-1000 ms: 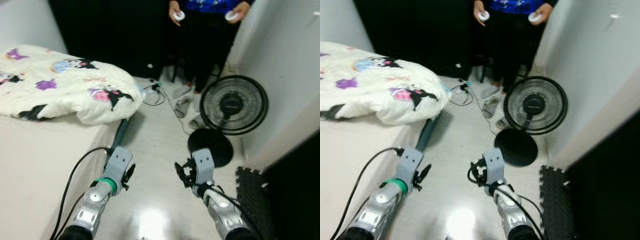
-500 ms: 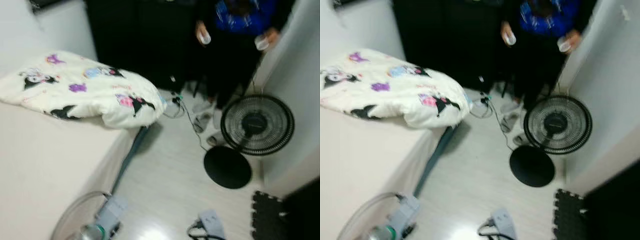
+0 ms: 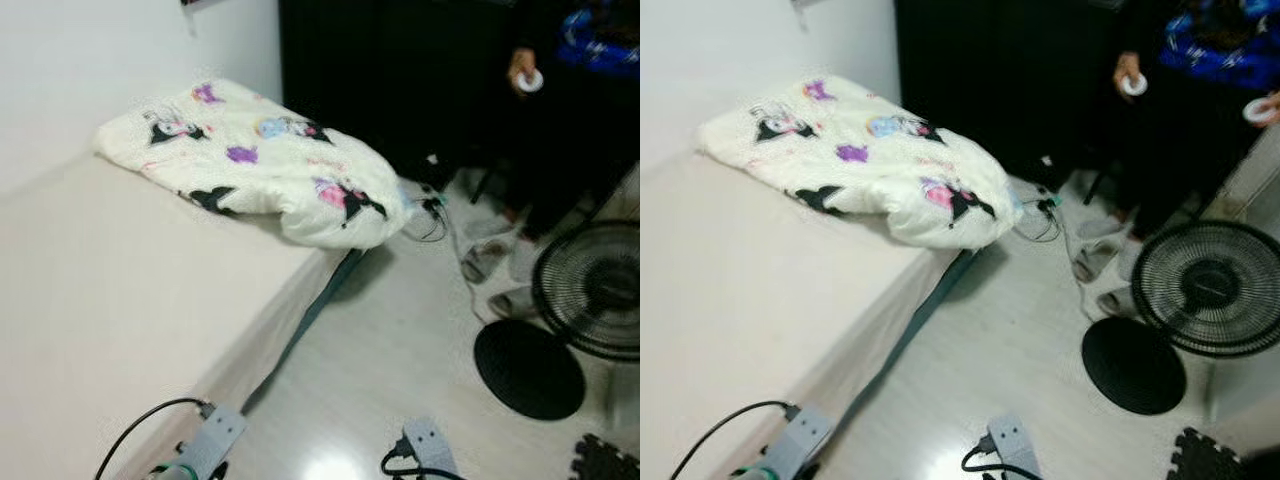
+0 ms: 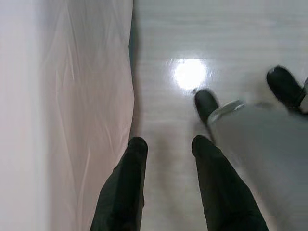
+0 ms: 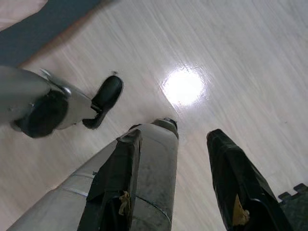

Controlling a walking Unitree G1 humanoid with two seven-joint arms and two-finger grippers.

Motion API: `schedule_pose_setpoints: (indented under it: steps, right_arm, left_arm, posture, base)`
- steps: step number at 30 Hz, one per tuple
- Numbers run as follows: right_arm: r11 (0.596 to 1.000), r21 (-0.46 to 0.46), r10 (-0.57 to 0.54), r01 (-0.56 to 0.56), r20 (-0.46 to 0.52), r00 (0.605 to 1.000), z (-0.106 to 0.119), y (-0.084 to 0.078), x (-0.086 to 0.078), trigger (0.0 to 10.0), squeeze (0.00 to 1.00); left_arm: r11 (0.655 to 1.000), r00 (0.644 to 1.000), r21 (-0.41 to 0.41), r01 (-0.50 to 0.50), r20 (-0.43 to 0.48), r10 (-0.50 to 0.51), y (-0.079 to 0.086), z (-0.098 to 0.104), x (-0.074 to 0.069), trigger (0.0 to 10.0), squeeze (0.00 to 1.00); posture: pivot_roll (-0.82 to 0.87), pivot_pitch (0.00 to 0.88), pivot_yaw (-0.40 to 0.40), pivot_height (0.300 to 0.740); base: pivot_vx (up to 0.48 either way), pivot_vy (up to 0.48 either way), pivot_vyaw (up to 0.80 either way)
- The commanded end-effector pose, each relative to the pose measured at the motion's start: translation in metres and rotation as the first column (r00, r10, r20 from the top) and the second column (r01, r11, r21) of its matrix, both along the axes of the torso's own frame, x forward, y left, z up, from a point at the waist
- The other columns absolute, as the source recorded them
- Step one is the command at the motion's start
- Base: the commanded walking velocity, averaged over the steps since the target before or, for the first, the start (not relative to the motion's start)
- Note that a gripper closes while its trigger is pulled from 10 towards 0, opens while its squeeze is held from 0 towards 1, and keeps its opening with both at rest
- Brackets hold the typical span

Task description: Clean up the room

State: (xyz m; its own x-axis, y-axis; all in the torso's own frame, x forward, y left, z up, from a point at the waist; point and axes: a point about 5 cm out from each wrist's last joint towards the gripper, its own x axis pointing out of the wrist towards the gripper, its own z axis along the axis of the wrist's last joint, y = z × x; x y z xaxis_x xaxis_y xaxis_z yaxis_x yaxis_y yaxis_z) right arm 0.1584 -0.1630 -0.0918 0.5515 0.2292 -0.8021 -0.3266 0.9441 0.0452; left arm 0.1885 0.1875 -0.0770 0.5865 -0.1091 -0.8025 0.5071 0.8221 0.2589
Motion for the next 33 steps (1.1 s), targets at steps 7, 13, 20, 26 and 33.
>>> schedule_pose_setpoints:
  steps: [7,13,20,26,33]
  right_arm:
    - [0.999,0.044,0.008,-0.009,0.024,1.000,0.003,0.014,0.008,10.0,0.00]
    - [0.998,0.059,0.005,-0.009,0.059,0.998,0.007,0.014,0.016,10.0,0.00]
    - [0.997,0.073,-0.013,0.006,0.096,0.995,0.012,0.013,0.026,10.0,0.00]
    - [0.998,0.070,-0.013,0.007,0.088,0.996,0.011,0.013,0.024,10.0,0.00]
    - [0.998,0.068,-0.009,0.004,0.074,0.997,0.009,0.013,0.020,10.0,0.00]
  left_arm:
    - [0.999,1.000,-0.042,0.001,0.021,0.000,-0.008,0.003,0.008,10.0,0.00]
    - [0.996,0.998,-0.079,-0.052,0.040,0.055,-0.010,0.005,0.011,10.0,0.00]
    - [0.995,0.997,-0.086,-0.057,0.054,0.062,-0.010,0.007,0.016,10.0,0.00]
    - [0.996,0.998,-0.076,-0.038,0.042,0.041,-0.012,0.006,0.013,10.0,0.00]
    - [0.997,0.999,-0.069,-0.032,0.035,0.034,-0.012,0.005,0.012,10.0,0.00]
  posture:
    - [-0.07,0.011,0.029,0.740]
    - [-0.07,0.016,0.027,0.740]
    - [-0.07,0.018,0.028,0.740]
    - [-0.07,0.018,0.028,0.740]
    - [-0.07,0.018,0.028,0.740]
  base:
    - [0.000,0.000,0.73]
    - [0.000,0.000,0.73]
    - [0.000,0.000,0.73]
    - [0.000,0.000,0.72]
    - [0.000,0.000,0.73]
